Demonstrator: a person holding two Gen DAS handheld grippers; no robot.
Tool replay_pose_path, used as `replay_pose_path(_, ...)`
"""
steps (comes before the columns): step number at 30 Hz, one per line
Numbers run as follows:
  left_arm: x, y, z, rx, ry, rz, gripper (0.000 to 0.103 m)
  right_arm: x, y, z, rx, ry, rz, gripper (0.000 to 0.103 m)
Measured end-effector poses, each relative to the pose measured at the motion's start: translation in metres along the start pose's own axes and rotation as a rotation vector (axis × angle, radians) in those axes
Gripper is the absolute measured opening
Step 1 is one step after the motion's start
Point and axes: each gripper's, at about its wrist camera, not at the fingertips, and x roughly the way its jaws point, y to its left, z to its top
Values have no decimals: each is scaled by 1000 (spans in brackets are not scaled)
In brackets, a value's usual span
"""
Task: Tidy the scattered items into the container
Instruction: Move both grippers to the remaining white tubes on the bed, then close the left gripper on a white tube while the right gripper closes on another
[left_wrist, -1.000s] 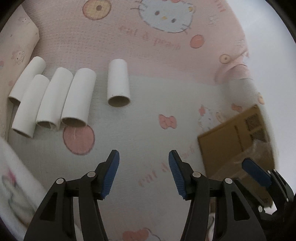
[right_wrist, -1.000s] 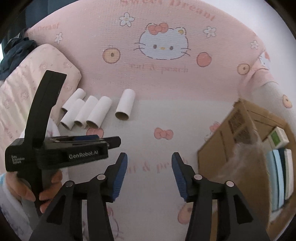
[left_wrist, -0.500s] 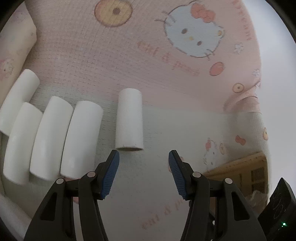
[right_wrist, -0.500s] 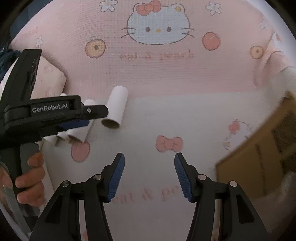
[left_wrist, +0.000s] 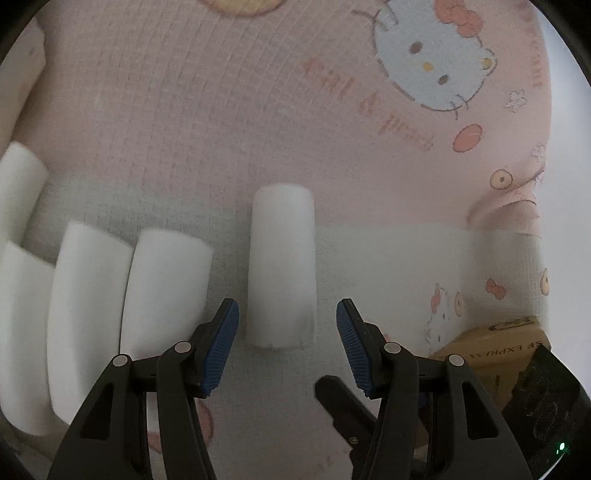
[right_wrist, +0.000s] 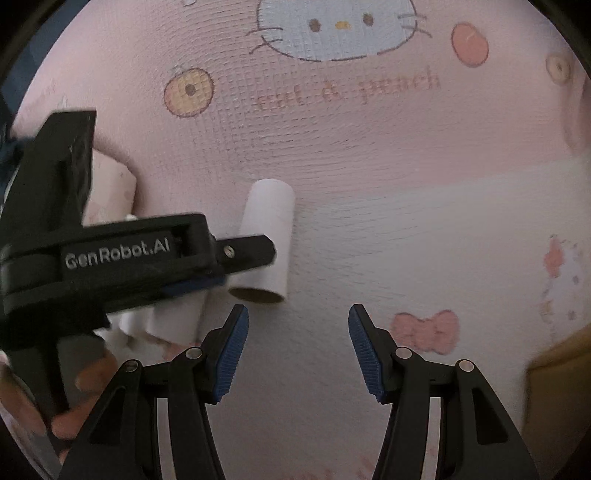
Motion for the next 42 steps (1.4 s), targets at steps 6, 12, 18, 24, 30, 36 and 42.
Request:
replay_pose_path(6, 7, -8, 0, 45, 14, 28, 52, 13, -4, 6, 63, 8, 72, 55)
replay_pose_path(12, 11, -10, 1, 50, 25, 28, 40, 22, -3, 8, 66, 0, 134, 55)
replay_pose_path(18, 12, -10, 0, 62, 28, 37, 40, 35, -1, 18, 47, -1, 151, 54)
replay_pose_path(24, 6, -6, -4, 62, 46, 27, 40, 38, -3, 18, 22, 35, 131, 40)
replay_pose_path(30, -3, -8, -31, 52, 71, 14, 40, 27, -9, 2, 32, 111, 111, 40)
replay_pose_path(36, -6, -9, -67, -10, 124, -41, 39, 5, -17, -31, 90, 131, 78, 40)
replay_pose_path(42, -12, -16, -115, -65, 152, -56, 39, -18, -20, -63, 82, 171, 52, 40)
